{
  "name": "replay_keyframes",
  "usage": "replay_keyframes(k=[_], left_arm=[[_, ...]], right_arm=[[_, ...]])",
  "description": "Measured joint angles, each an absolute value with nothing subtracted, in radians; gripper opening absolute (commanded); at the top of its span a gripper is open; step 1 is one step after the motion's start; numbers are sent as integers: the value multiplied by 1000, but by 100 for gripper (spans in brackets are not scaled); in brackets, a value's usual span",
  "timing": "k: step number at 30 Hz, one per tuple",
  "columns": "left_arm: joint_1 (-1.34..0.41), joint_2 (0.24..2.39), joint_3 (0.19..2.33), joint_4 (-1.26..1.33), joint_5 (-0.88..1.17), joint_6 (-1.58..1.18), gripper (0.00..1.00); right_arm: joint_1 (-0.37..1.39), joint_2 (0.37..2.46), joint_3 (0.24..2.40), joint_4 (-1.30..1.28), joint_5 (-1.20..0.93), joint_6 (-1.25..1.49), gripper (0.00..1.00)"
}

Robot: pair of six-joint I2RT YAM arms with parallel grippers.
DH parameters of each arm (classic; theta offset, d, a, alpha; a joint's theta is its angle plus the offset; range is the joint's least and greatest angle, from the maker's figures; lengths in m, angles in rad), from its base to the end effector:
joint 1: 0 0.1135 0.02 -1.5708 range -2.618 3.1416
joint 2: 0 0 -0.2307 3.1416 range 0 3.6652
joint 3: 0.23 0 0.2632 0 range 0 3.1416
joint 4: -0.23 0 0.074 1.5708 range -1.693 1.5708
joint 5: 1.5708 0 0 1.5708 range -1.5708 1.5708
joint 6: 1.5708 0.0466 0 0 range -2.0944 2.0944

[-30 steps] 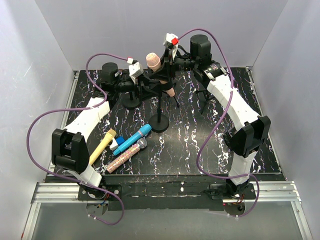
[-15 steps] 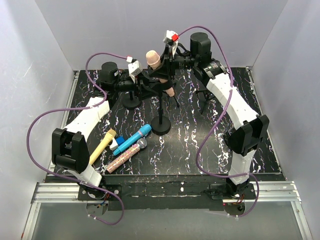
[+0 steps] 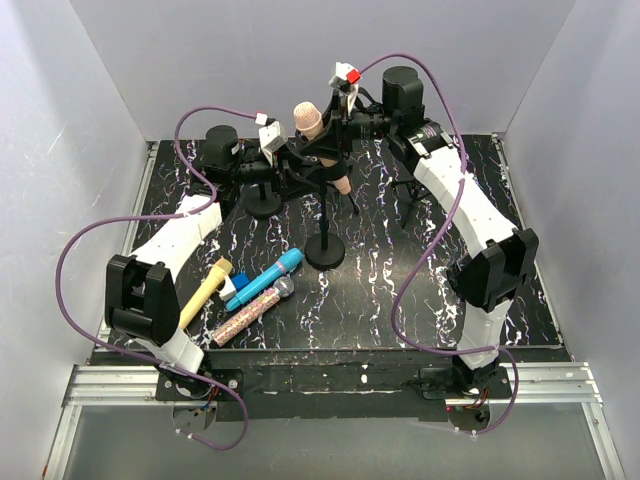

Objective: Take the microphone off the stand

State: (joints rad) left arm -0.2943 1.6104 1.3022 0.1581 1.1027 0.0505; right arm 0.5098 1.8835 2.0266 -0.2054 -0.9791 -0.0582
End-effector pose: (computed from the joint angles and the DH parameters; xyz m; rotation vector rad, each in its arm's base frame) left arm 0.3568 -0.1516 0.3092 1.0804 1.3950 -1.1152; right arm 0.3616 0.2465 0.4227 -1.1770 1.2682 1.1289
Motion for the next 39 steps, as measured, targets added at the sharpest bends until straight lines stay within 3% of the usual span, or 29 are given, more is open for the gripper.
replay_keyframes(k=[6,7,8,10,13,23,32,33,35,37,39], left_arm=[[-298,1614,1304,138,1109,94,59],[-298,1616,1305,135,1109,98,56],[-298,1617,1305,131,1110,102,48],[-298,1618,1308,125,1111,103,23],[-298,1633,1323,113,1123,89,0],[-298,1646,1330,136,1136,50,0],[-298,1646,1330,136,1132,48,0],[-299,1646,1331,135,1132,48,4],[-299,1646,1333,132,1129,48,39],[-299,1646,1345,113,1117,48,56],[-300,1646,1357,89,1098,53,66]], right_arm=[[505,1876,2018,-205,-983,-68,1],[505,1876,2018,-205,-984,-68,1],[504,1876,2018,-206,-984,-69,1],[504,1876,2017,-206,-986,-72,1],[504,1876,2013,-213,-990,-76,1],[501,1877,2016,-204,-986,-4,1],[505,1933,2355,-56,-886,142,1],[506,1926,2364,-36,-874,147,1],[511,1906,2362,-11,-850,147,1],[511,1870,2315,14,-812,135,1],[511,1801,2205,30,-757,104,1]])
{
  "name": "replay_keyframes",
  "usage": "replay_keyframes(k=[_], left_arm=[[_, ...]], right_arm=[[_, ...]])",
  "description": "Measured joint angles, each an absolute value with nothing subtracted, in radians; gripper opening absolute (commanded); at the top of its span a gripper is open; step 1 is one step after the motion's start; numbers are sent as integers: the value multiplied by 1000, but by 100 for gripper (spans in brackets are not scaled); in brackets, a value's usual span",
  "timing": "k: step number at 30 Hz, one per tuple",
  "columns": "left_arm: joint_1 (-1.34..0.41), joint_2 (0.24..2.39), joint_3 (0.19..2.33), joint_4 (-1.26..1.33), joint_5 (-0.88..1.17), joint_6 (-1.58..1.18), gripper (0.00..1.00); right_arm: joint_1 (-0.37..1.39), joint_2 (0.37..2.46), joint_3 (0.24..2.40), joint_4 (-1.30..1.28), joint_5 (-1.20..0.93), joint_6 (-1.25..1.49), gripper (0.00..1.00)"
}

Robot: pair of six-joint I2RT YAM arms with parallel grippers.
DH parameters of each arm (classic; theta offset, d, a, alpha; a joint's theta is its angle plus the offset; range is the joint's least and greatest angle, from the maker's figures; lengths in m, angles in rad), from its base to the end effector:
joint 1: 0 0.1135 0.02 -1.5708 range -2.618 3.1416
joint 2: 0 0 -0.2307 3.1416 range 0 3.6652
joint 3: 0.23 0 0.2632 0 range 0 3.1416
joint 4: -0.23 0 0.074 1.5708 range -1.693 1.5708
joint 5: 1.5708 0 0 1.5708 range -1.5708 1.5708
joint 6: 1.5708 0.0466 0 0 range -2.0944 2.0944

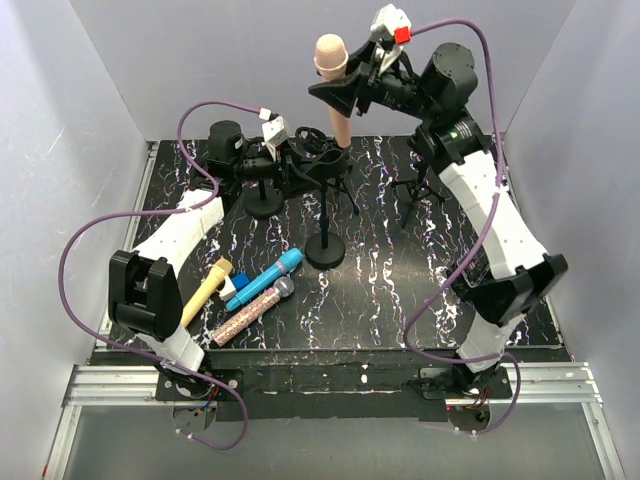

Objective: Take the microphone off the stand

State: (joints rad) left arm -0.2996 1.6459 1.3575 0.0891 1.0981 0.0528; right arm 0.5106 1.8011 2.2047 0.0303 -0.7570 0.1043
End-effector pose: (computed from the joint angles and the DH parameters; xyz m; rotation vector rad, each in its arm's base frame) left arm 0.3636 -0.1557 0.3093 1.0731 1.4404 -1.1370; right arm 0.3182 0.2149 0.5393 -0.9091 0.9565 0.9554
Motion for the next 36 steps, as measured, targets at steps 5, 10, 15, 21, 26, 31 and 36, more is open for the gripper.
replay_keyframes(k=[5,10,15,21,26,31,36], left_arm=[[-301,1625,1398,-5,1036,86,81],[-301,1557,1438,-113,987,132,98],[-301,1455,1467,-251,904,190,98],[-303,1339,1477,-390,611,155,98],[-300,1235,1433,-494,412,135,98],[-301,1207,1412,-580,410,163,98],[-303,1204,1371,-629,417,196,98]], right_arm=[[456,1623,1923,35,-585,25,1],[343,1447,1649,11,-469,-39,1],[303,1277,1355,-81,-438,-129,1],[301,1235,1142,-216,-348,-118,1],[296,1341,1112,-256,-261,-7,1],[295,1543,1112,-226,-229,70,1],[299,1711,1158,-237,-151,142,1]])
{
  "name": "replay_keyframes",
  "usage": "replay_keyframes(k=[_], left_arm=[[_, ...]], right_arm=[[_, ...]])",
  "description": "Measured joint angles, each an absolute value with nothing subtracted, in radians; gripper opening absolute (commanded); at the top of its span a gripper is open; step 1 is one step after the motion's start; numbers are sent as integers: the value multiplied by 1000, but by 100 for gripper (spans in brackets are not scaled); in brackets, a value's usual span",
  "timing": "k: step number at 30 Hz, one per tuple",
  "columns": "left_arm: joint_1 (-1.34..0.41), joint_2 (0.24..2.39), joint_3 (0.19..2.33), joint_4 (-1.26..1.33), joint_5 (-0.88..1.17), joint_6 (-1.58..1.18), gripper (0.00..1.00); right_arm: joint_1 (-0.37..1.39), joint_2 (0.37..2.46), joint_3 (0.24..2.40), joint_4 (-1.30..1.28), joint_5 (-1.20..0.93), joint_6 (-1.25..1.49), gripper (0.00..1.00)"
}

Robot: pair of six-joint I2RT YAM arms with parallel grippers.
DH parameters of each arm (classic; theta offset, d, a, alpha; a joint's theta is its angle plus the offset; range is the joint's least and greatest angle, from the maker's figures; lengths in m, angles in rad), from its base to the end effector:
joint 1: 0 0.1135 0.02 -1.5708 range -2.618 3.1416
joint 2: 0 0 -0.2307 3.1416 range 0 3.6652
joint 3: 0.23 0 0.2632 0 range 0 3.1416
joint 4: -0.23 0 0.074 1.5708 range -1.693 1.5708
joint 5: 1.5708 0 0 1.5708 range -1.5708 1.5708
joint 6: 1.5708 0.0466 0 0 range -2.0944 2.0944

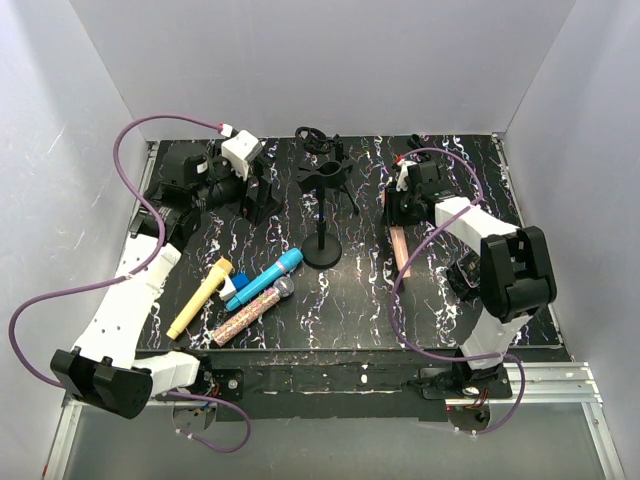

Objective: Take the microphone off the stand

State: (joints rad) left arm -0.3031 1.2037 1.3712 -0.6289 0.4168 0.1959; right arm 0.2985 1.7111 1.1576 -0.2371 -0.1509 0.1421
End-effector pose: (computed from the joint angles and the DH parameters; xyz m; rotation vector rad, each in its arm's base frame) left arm 0.2657 -0.1029 0.3788 0.7503 1.8797 -0.4904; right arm 0.3671 0.1203 0.1729 -0.2600 2.3703 0.3899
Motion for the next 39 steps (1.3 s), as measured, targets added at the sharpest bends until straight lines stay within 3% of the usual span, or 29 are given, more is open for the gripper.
replay_keyframes(k=[2,5,7,15,26,30,33,39], left_arm=[[-303,1200,1347,-642,398,212,98],[-303,1194,1328,-655,376,228,98],[-303,1189,1325,-659,375,238,98],[-303,1183,1320,-706,407,302,98],[-303,1183,1289,-694,450,293,98],[-303,1183,1269,-675,484,285,98],[-303,1190,1266,-673,509,289,98],[-303,1208,1259,-673,543,309,98]], right_arm=[[306,1750,1178,-236,-120,160,7],[323,1777,1193,-229,-64,184,34],[337,1786,1194,-220,-32,191,44],[356,1787,1194,-204,5,204,63],[353,1484,1080,-185,-185,130,67],[348,1347,999,-154,-389,9,70],[347,1281,964,-138,-548,-89,67],[348,1326,1040,-134,-783,-229,66]])
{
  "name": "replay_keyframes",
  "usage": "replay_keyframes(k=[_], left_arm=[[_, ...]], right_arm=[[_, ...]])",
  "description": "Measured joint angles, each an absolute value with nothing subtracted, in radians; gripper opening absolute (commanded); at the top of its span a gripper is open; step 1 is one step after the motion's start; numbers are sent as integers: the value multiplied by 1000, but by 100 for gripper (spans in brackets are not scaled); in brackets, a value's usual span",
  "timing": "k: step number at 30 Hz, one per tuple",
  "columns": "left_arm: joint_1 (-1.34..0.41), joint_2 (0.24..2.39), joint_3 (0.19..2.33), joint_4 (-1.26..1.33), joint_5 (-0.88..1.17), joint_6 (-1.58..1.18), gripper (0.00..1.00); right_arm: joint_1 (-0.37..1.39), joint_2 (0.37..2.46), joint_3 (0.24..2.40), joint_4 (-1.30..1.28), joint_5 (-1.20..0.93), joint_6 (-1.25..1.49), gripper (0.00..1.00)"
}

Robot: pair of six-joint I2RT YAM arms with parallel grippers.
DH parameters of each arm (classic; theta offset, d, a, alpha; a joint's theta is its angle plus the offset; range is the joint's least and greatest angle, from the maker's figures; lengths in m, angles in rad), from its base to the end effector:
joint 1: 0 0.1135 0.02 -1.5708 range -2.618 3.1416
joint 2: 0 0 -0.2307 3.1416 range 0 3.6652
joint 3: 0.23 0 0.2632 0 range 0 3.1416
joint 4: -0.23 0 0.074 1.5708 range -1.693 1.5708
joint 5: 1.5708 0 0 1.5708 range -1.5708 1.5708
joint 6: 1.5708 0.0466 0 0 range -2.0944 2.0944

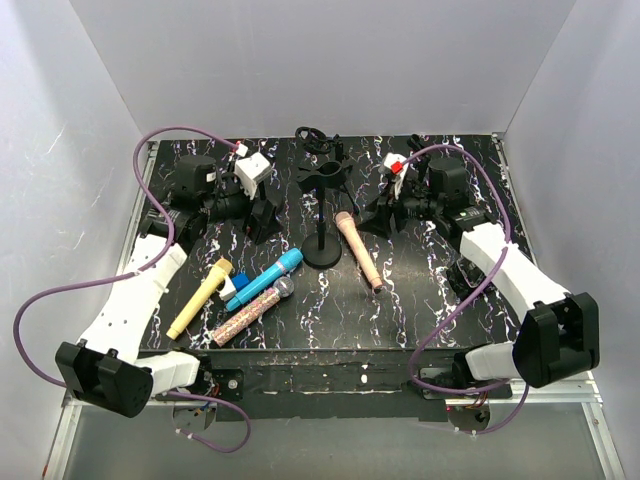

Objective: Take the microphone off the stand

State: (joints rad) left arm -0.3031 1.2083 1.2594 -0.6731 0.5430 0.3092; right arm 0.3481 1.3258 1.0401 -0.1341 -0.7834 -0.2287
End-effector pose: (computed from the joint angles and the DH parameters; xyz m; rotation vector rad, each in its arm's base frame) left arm 0.2635 -0.1076 0.3359 0.9313 1.9371 -0.5890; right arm 0.2939 0.1416 0.2790 -1.0226 1.6672 0.8520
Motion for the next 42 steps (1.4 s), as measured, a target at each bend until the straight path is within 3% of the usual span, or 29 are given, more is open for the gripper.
replay_keyframes(k=[5,14,22,26,33,37,42], left_arm=[[-303,1208,1251,-691,561,334,98],[-310,1208,1234,-692,586,366,98],[-310,1200,1179,-656,585,358,98],[-310,1192,1152,-644,580,347,98],[-310,1187,1138,-615,577,334,95],[-310,1190,1138,-589,594,356,92],[-311,1260,1138,-479,662,363,88]], right_arm=[[348,1341,1078,-72,-860,-241,70],[351,1366,1388,-95,-997,-327,73],[403,1566,1640,-163,-1035,-318,82],[464,1691,1767,-326,-1007,-353,85],[542,1774,1882,-480,-870,-419,76],[550,1774,1887,-559,-785,-478,56],[550,1780,1946,-712,-722,-552,40]])
